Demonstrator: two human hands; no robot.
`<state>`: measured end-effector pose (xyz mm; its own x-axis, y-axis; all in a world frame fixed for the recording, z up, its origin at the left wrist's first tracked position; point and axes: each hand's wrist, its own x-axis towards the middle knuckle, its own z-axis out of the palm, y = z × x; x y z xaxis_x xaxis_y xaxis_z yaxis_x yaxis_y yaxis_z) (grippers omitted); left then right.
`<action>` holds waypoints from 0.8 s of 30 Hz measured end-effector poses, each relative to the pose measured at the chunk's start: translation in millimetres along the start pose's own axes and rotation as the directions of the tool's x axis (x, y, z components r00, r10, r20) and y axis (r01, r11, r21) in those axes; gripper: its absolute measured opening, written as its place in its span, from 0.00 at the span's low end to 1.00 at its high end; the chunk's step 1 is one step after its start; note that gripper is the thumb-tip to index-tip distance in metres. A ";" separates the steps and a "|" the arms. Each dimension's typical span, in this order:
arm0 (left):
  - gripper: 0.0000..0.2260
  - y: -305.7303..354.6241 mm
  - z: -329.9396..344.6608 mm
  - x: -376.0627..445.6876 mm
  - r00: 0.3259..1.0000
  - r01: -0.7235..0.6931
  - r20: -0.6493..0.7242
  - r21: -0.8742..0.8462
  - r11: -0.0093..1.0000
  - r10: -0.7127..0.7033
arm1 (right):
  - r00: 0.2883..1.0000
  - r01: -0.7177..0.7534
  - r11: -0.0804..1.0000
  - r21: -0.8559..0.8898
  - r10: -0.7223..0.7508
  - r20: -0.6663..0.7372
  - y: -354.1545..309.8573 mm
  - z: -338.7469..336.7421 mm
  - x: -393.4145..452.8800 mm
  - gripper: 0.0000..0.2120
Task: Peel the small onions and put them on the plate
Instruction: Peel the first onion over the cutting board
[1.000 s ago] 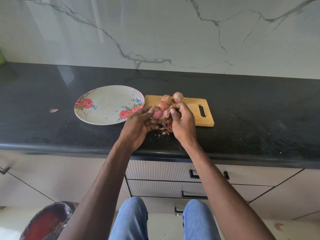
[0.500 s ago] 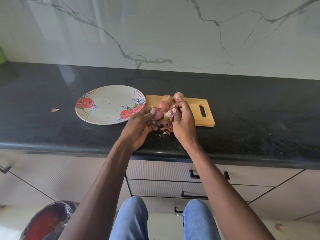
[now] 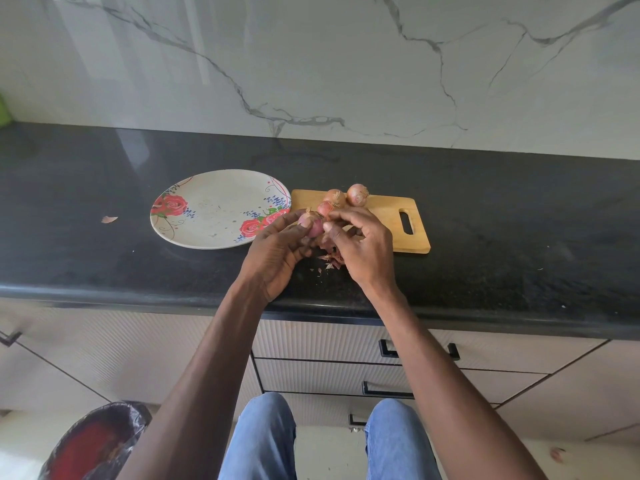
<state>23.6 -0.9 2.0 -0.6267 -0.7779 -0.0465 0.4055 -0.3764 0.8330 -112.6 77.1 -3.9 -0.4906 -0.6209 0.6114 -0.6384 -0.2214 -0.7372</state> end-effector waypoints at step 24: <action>0.09 -0.3 3.3 -1.1 1.000 -0.015 -0.012 0.040 0.999 0.015 | 0.985 0.167 0.954 -0.250 -0.174 -0.006 5.9 8.9 -4.1 0.03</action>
<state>22.0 1.7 3.6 -0.6125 -0.7894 -0.0405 0.3874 -0.3445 0.8551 -109.1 71.6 -13.4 -0.3753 -0.5687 0.7319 -0.8391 -0.1270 -0.5289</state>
